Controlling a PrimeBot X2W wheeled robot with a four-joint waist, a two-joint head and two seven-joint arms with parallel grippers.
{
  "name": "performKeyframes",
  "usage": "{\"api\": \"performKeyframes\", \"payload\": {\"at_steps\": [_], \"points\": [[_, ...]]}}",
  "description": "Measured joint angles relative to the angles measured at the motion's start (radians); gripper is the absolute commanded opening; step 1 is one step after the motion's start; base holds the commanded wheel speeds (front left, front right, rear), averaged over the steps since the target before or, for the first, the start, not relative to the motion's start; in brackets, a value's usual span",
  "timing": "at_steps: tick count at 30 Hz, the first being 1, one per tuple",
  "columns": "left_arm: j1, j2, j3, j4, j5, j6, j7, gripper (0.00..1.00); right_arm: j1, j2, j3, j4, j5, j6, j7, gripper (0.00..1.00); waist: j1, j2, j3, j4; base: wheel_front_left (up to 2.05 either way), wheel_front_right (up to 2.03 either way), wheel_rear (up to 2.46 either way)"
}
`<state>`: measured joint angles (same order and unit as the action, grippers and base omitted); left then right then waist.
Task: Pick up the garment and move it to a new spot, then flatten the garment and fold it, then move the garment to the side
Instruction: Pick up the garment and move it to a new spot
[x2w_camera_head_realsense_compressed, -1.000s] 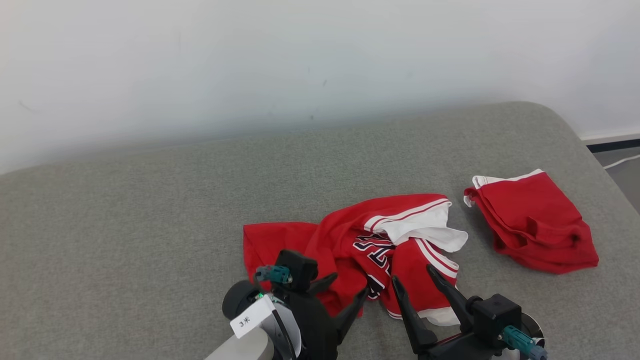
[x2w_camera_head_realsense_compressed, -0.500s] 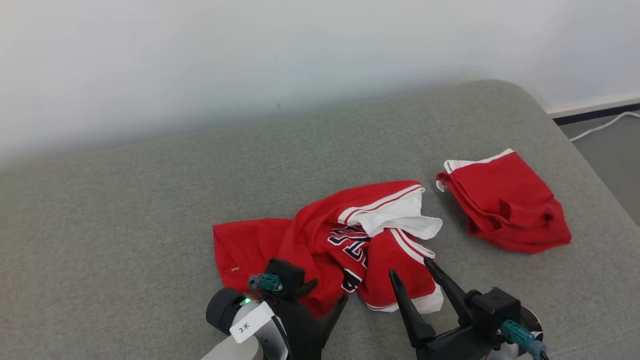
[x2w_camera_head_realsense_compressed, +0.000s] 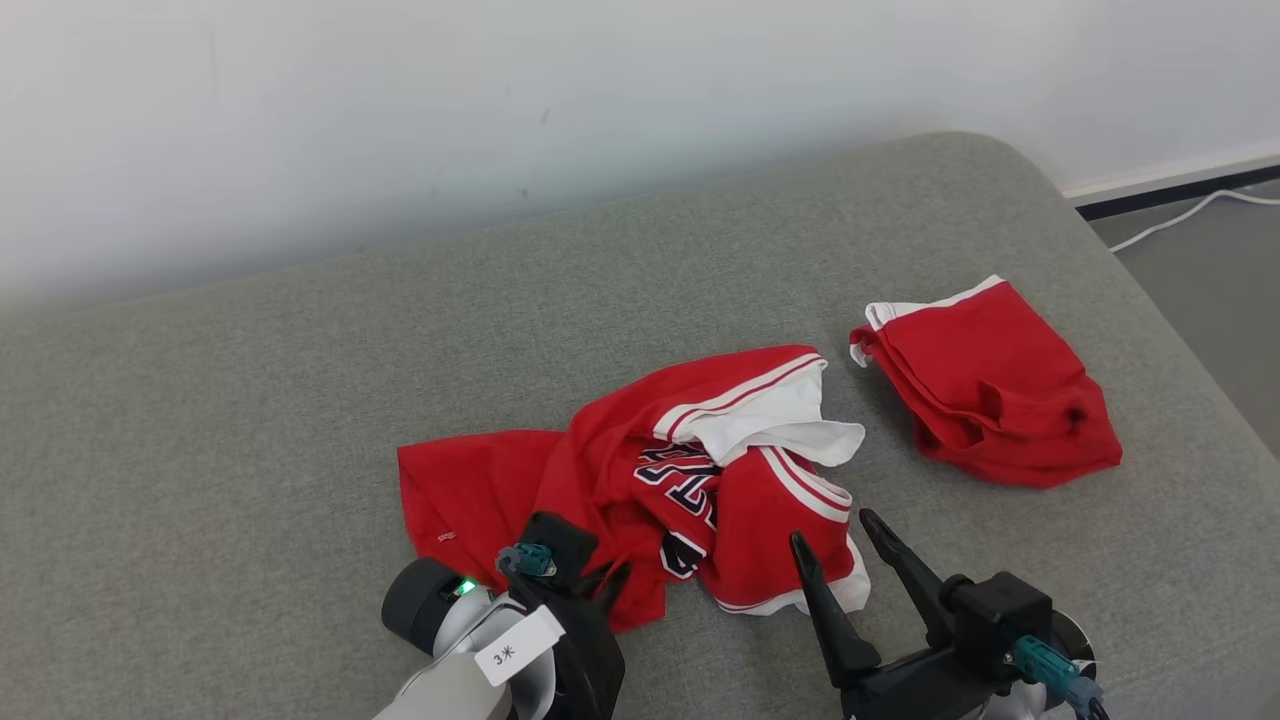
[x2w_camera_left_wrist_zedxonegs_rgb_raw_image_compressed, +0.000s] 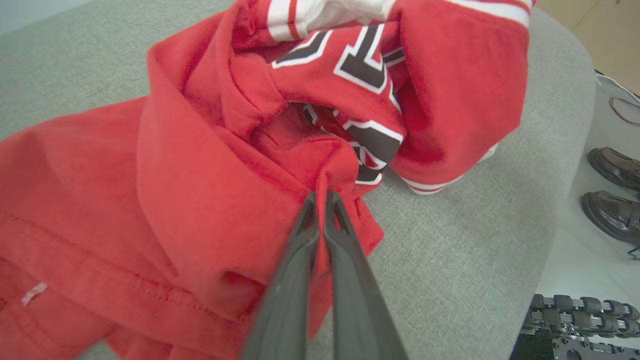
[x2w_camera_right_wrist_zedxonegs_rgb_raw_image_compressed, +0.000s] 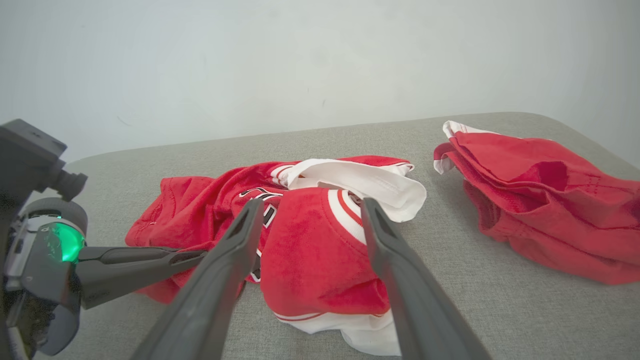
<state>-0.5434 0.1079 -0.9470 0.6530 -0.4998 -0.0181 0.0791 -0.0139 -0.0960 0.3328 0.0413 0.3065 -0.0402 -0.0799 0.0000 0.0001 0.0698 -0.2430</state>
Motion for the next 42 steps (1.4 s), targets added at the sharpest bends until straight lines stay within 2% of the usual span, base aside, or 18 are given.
{"api": "performKeyframes", "payload": {"at_steps": [7,10,14,15,16,19,20,25,26,27,29,30,42], "points": [[-0.019,-0.006,-0.016,0.022,0.026,-0.001,-0.023,0.0,0.0,0.0,-0.011,0.007,0.0,-0.005,-0.009,1.0,0.0,0.0,-0.002,0.021,0.0,0.0,0.0],[-0.021,-0.007,0.005,0.017,0.025,0.001,-0.053,0.0,0.0,0.0,-0.011,0.013,0.0,-0.005,-0.009,1.0,0.0,0.0,-0.007,0.03,0.0,0.0,0.0],[-0.051,0.017,0.057,-0.033,0.024,0.029,-0.118,0.0,0.0,0.0,-0.009,0.017,0.001,-0.005,-0.01,1.0,0.0,0.0,-0.016,0.041,0.0,0.0,0.0],[-0.062,0.035,0.079,-0.072,0.024,0.038,-0.152,0.0,0.002,0.0,-0.011,0.017,0.001,-0.005,-0.013,1.0,0.0,0.0,-0.02,0.046,0.0,0.0,0.0],[-0.061,0.085,0.114,-0.159,0.026,0.073,-0.209,0.0,0.005,-0.001,-0.015,0.02,0.002,-0.005,-0.017,1.0,0.0,0.0,-0.03,0.057,0.0,0.0,0.0],[-0.051,0.149,0.138,-0.22,0.032,0.087,-0.239,0.0,0.007,-0.001,-0.014,0.02,0.002,-0.005,-0.017,1.0,0.0,0.0,-0.037,0.063,0.0,0.0,0.0],[-0.014,0.212,0.162,-0.277,0.041,0.105,-0.258,0.0,0.012,-0.002,-0.014,0.02,0.002,-0.005,-0.017,1.0,0.0,0.0,-0.043,0.07,0.0,0.0,0.0],[0.063,0.314,0.192,-0.321,0.044,0.115,-0.264,0.0,0.036,-0.007,-0.019,0.017,0.003,-0.013,-0.018,1.0,0.0,0.0,-0.052,0.082,0.0,0.0,0.0],[0.072,0.329,0.192,-0.321,0.044,0.114,-0.261,0.05,0.04,-0.009,-0.02,0.015,0.003,-0.014,-0.018,1.0,0.0,0.0,-0.053,0.086,0.0,0.0,0.0],[0.081,0.342,0.194,-0.317,0.044,0.115,-0.254,0.15,0.042,-0.011,-0.02,0.014,0.003,-0.014,-0.018,1.0,0.0,0.0,-0.054,0.089,0.0,0.0,0.0],[0.095,0.363,0.192,-0.304,0.041,0.114,-0.244,0.45,0.044,-0.012,-0.019,0.013,0.003,-0.014,-0.018,1.0,-0.0001,0.0,-0.055,0.096,0.0,0.0,0.0],[0.102,0.37,0.192,-0.295,0.037,0.114,-0.237,1.0,0.044,-0.012,-0.019,0.011,0.003,-0.014,-0.018,1.0,-0.0001,0.0,-0.055,0.099,0.0,0.0,0.0],[0.168,0.414,0.195,-0.22,0.032,0.12,-0.184,1.0,0.025,-0.01,0.0,0.011,0.003,-0.011,-0.016,1.0,-0.0001,0.0,-0.049,0.1,0.0,0.0,0.0]]}}
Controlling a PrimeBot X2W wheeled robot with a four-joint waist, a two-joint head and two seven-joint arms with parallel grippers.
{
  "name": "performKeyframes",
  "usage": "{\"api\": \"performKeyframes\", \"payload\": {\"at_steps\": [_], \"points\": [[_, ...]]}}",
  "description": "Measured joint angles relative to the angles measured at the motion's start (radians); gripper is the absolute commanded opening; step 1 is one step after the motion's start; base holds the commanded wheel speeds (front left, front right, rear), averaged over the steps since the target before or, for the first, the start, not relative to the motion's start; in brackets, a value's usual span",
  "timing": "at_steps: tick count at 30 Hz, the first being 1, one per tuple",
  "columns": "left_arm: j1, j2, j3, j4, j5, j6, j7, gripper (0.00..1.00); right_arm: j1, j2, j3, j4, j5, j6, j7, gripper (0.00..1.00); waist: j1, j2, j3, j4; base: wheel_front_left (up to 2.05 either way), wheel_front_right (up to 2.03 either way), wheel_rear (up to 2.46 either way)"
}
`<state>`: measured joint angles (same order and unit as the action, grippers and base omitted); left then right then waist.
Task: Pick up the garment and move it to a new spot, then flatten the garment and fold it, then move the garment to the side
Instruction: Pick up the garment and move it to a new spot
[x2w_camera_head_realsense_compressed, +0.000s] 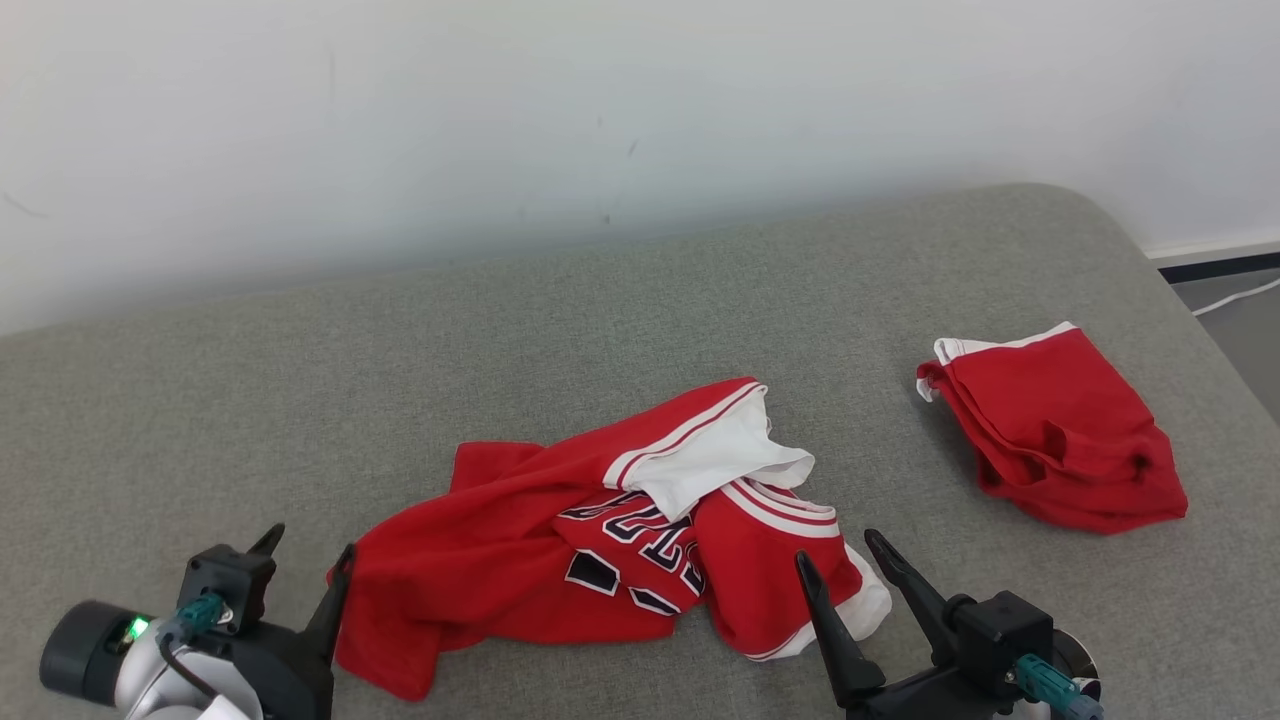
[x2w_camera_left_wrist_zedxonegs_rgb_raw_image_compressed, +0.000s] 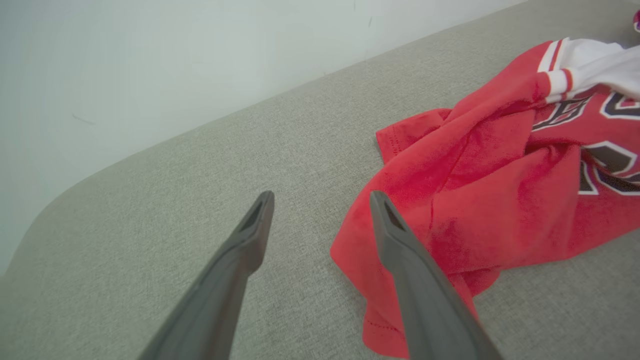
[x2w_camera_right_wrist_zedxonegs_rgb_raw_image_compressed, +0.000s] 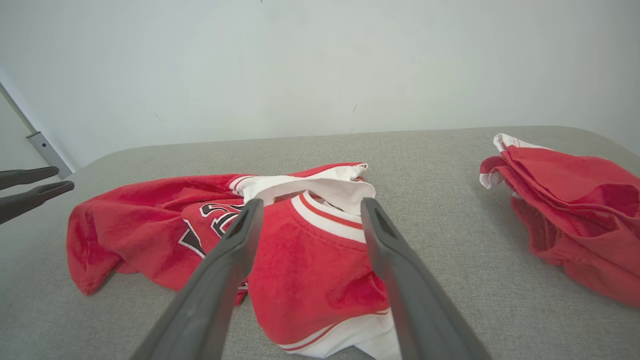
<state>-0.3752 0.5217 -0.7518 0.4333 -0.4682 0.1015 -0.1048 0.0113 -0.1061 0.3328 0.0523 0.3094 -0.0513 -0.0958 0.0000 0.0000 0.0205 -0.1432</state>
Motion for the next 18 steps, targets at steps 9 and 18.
{"api": "performKeyframes", "payload": {"at_steps": [9,18], "points": [[0.094,-0.007,0.038,-0.023,-0.049,0.013,0.006,1.0,0.002,-0.003,-0.004,-0.001,0.0,0.0,0.0,1.0,0.0,0.0,0.001,-0.005,0.0,0.0,0.0],[0.183,-0.106,0.147,-0.126,-0.111,0.022,-0.105,1.0,0.006,-0.007,-0.028,-0.003,0.008,-0.006,-0.002,1.0,0.0,0.0,0.002,0.008,0.0,0.0,0.0]]}}
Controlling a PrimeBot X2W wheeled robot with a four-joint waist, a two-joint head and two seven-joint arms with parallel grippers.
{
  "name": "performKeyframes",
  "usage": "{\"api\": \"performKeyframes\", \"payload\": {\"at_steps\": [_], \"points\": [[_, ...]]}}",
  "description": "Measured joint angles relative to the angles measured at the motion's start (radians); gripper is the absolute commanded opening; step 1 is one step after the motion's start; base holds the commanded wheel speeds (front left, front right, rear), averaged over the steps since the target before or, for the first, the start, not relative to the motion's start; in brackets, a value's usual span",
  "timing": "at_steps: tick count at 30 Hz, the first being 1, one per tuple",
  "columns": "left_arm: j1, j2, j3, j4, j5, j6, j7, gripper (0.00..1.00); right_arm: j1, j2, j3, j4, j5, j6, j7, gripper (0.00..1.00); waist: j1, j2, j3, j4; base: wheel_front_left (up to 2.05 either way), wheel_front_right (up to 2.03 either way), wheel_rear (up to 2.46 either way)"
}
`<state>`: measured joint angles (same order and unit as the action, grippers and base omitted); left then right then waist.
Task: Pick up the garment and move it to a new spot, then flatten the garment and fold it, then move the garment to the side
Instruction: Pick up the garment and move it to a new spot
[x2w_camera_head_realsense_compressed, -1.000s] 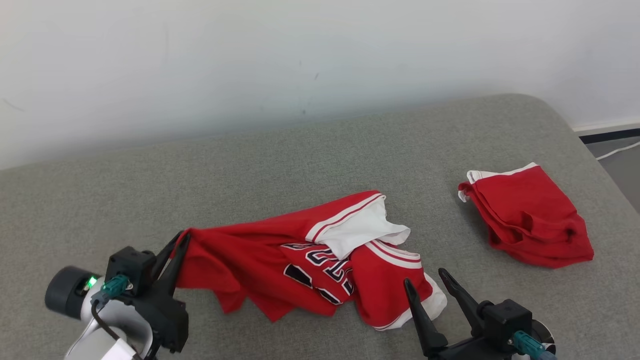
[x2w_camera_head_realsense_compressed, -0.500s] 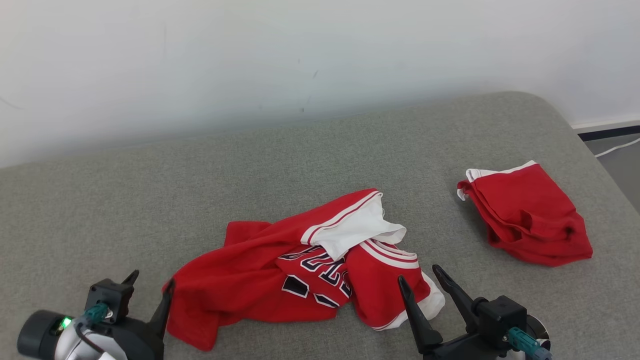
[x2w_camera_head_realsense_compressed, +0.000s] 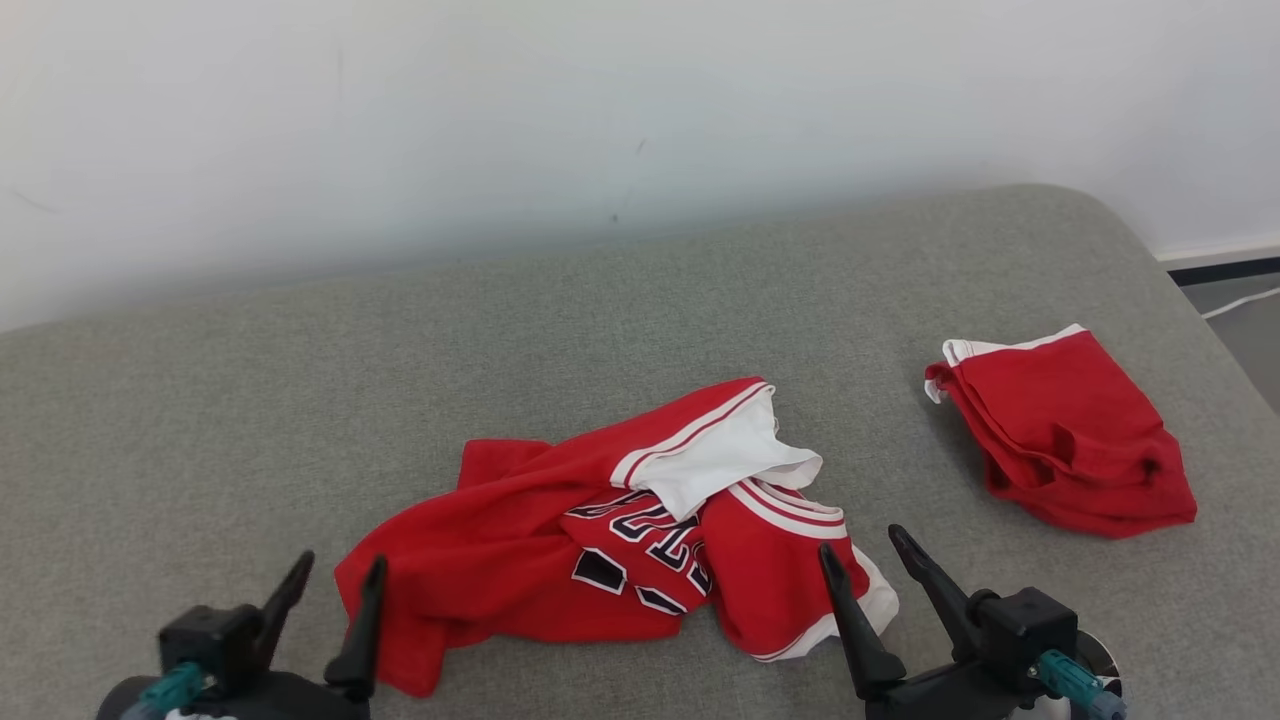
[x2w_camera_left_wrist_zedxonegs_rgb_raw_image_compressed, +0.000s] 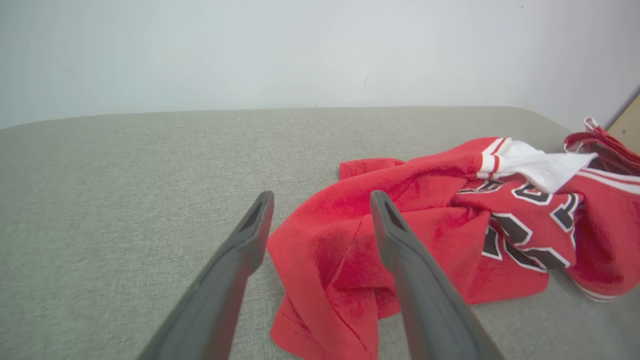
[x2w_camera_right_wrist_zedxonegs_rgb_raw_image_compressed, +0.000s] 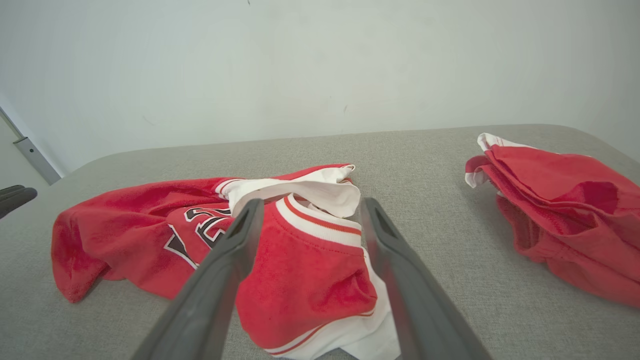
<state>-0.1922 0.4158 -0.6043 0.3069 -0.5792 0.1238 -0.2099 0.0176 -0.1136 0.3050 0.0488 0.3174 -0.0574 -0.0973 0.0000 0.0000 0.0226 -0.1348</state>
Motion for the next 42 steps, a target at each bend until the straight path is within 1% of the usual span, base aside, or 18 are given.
{"api": "performKeyframes", "payload": {"at_steps": [2,5,10,12,16,19,22,28,33,37,42], "points": [[0.016,-0.031,0.067,-0.013,-0.016,0.0,-0.027,1.0,0.0,0.0,-0.009,0.005,0.012,0.0,-0.003,1.0,0.0,0.0,-0.004,0.007,0.0,0.0,0.0],[0.069,-0.091,0.18,-0.036,-0.018,0.0,-0.045,1.0,-0.001,0.002,-0.028,0.006,0.026,-0.005,-0.021,1.0,-0.0001,0.0,-0.013,0.017,0.0,0.0,0.0],[0.137,-0.197,0.24,-0.125,0.055,0.0,-0.046,1.0,-0.008,0.002,-0.061,0.007,0.027,-0.013,-0.045,1.0,0.0,0.0,-0.029,0.043,0.0,0.0,0.0],[0.147,-0.214,0.259,-0.157,0.085,0.0,-0.046,1.0,-0.009,0.002,-0.072,0.008,0.027,-0.015,-0.053,1.0,0.0,0.0,-0.035,0.055,0.0,0.0,0.0],[0.151,-0.228,0.293,-0.188,0.141,0.001,-0.046,1.0,-0.009,0.0,-0.083,0.016,0.028,-0.022,-0.059,1.0,0.0,0.0,-0.047,0.079,0.0,0.0,0.0],[0.176,-0.242,0.296,-0.204,0.167,0.0,-0.046,1.0,-0.009,-0.002,-0.101,0.02,0.033,-0.023,-0.063,1.0,-0.0001,0.0,-0.057,0.095,0.0,0.0,0.0],[0.196,-0.24,0.297,-0.206,0.182,0.0,-0.046,1.0,-0.008,-0.005,-0.114,0.021,0.035,-0.031,-0.065,1.0,0.0,0.0,-0.063,0.105,0.0,0.0,0.0],[0.248,-0.202,0.313,-0.221,0.187,0.0,-0.046,1.0,-0.004,-0.018,-0.154,0.024,0.049,-0.037,-0.066,1.0,-0.0001,0.0,-0.081,0.128,0.0,0.0,0.0],[0.314,-0.166,0.344,-0.246,0.19,0.0,-0.046,1.0,-0.002,-0.03,-0.161,0.032,0.06,-0.04,-0.044,1.0,-0.0001,0.0,-0.089,0.136,0.0,0.0,0.0],[0.337,-0.155,0.366,-0.264,0.188,0.001,-0.031,1.0,0.006,-0.049,-0.168,0.039,0.069,-0.04,-0.024,1.0,0.0,0.0,-0.092,0.14,0.0,0.0,0.0],[0.362,-0.146,0.356,-0.289,0.183,0.001,0.004,1.0,0.017,-0.053,-0.171,0.036,0.07,-0.04,-0.006,1.0,0.0,0.0,-0.091,0.142,0.0,0.0,0.0]]}}
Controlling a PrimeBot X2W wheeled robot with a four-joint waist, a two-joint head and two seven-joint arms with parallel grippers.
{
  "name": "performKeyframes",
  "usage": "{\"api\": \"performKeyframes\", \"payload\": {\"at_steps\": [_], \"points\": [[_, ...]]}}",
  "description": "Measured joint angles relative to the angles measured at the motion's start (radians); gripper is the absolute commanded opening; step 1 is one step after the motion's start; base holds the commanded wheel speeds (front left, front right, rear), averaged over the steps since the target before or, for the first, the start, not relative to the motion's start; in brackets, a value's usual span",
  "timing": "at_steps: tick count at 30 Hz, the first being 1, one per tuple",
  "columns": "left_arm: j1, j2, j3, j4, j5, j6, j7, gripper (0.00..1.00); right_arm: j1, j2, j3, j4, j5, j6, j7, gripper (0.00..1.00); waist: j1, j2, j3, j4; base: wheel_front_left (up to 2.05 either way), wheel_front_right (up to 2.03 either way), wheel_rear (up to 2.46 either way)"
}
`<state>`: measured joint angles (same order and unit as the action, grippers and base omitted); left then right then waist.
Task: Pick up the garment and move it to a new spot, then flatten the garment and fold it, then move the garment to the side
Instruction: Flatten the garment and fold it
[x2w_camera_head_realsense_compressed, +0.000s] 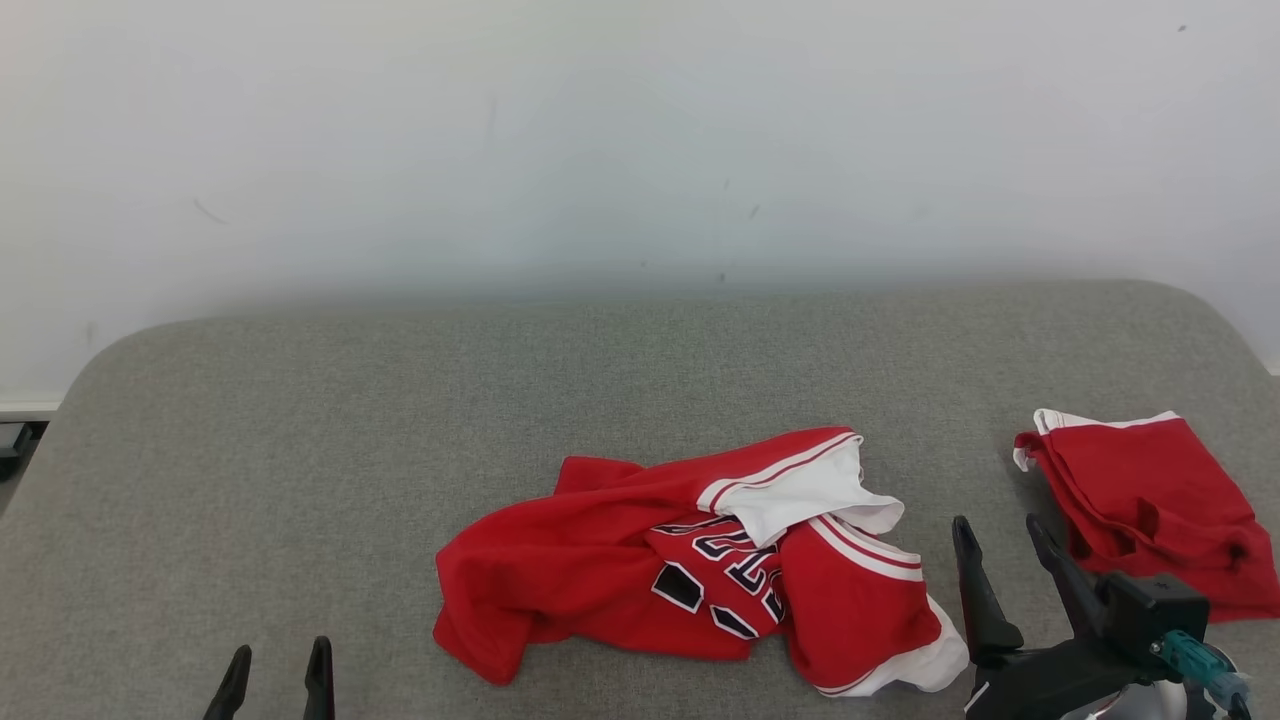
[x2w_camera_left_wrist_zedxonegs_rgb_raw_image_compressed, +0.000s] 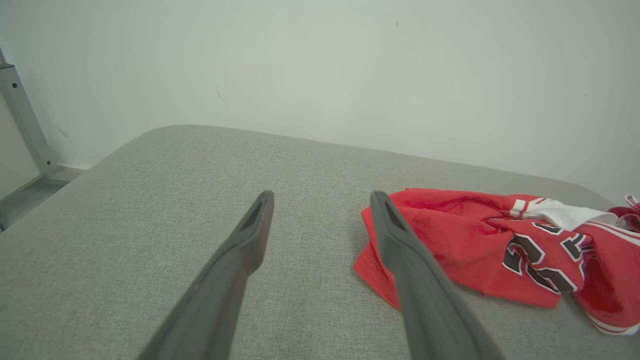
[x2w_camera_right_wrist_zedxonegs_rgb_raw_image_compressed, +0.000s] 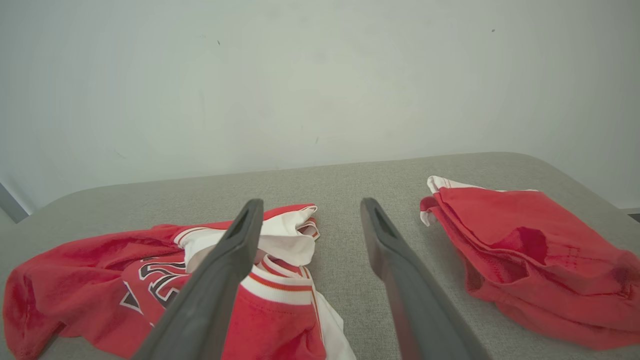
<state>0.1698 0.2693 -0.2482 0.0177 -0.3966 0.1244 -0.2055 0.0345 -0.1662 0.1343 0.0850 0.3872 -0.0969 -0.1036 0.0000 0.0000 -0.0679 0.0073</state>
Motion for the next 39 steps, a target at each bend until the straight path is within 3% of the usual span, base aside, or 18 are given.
{"api": "performKeyframes", "payload": {"at_steps": [29,36,39], "points": [[0.005,-0.002,-0.031,-0.075,-0.004,-0.002,0.091,1.0,-0.001,0.003,0.005,-0.015,0.0,-0.001,0.035,1.0,0.0,0.0,0.012,0.0,0.0,0.0,0.0],[-0.017,0.007,-0.162,-0.061,-0.009,-0.109,0.18,1.0,-0.015,-0.029,0.021,0.002,-0.009,-0.001,0.091,1.0,0.0,0.0,0.025,0.005,0.0,0.0,0.0],[-0.064,0.008,-0.193,-0.024,-0.008,-0.135,0.223,1.0,-0.065,-0.047,0.033,0.013,-0.021,0.001,0.13,1.0,0.0,0.0,0.037,0.006,0.0,0.0,0.0]]}}
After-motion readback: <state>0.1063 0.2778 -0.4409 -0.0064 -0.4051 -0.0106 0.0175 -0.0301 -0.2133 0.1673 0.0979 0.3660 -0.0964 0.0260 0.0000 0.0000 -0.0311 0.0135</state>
